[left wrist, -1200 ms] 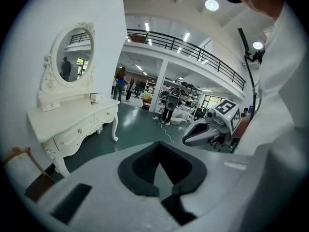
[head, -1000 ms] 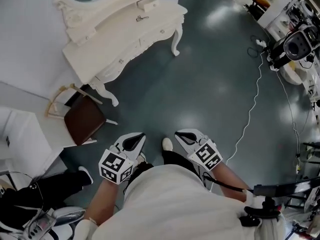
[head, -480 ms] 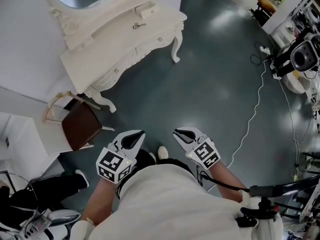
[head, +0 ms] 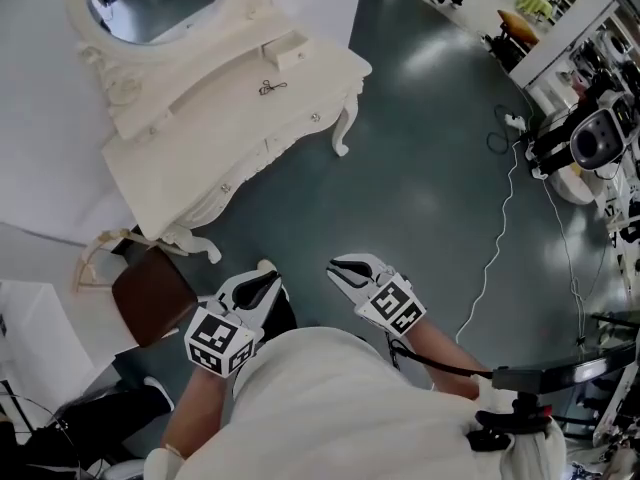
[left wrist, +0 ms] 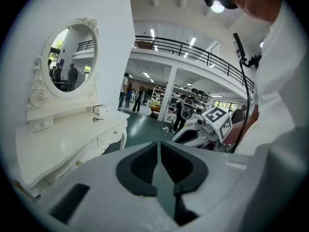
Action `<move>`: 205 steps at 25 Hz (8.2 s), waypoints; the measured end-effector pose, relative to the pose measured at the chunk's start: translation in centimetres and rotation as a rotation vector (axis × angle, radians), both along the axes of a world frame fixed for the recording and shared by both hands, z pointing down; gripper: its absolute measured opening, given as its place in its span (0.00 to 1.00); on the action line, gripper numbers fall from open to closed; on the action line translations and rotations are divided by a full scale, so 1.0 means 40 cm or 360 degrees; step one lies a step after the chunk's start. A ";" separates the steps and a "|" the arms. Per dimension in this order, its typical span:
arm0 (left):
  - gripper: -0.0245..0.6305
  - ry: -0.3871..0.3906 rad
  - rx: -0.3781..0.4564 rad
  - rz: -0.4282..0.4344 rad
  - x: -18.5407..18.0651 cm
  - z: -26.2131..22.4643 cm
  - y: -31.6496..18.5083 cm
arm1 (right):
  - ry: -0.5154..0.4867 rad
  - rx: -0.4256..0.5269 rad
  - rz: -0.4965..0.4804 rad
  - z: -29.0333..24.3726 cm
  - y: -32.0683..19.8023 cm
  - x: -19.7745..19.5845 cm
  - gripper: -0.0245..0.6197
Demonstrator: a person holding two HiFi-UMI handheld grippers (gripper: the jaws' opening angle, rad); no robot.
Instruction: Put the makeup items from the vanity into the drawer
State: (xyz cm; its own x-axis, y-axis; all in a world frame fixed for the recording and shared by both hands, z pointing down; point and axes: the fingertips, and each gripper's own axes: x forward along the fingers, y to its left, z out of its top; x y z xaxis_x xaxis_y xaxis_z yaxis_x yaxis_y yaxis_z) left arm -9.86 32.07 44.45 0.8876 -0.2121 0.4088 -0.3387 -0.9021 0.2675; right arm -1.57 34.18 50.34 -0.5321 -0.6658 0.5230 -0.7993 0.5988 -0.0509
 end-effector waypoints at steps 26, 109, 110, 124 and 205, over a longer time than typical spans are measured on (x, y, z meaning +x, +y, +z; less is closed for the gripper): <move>0.04 -0.0021 -0.0067 -0.0369 0.036 -0.036 -0.918 | 0.0362 0.0049 -0.0279 0.093 -1.161 0.230 0.11; 0.04 -0.0185 -0.0119 -0.0925 0.250 -0.061 -1.419 | 0.0957 -0.0189 -0.1310 0.343 -1.925 0.543 0.06; 0.04 -0.0184 -0.0123 -0.0927 0.248 -0.060 -1.421 | 0.0958 -0.0195 -0.1315 0.346 -1.925 0.541 0.06; 0.04 -0.0148 -0.0127 -0.0888 0.203 -0.059 -1.408 | 0.0977 -0.0245 -0.1246 0.331 -1.921 0.532 0.13; 0.04 0.0026 -0.0020 -0.0438 -0.265 -0.048 -0.656 | 0.0147 0.0028 -0.0553 -0.059 -0.773 -0.258 0.04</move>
State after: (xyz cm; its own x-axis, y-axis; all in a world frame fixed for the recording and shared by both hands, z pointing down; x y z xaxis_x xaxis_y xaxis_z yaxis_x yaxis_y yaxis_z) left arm -20.47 5.81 42.52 0.8038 -0.4412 0.3991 -0.5662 -0.7732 0.2856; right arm -11.90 3.26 47.96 -0.6793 -0.4629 0.5695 -0.5486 0.8357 0.0249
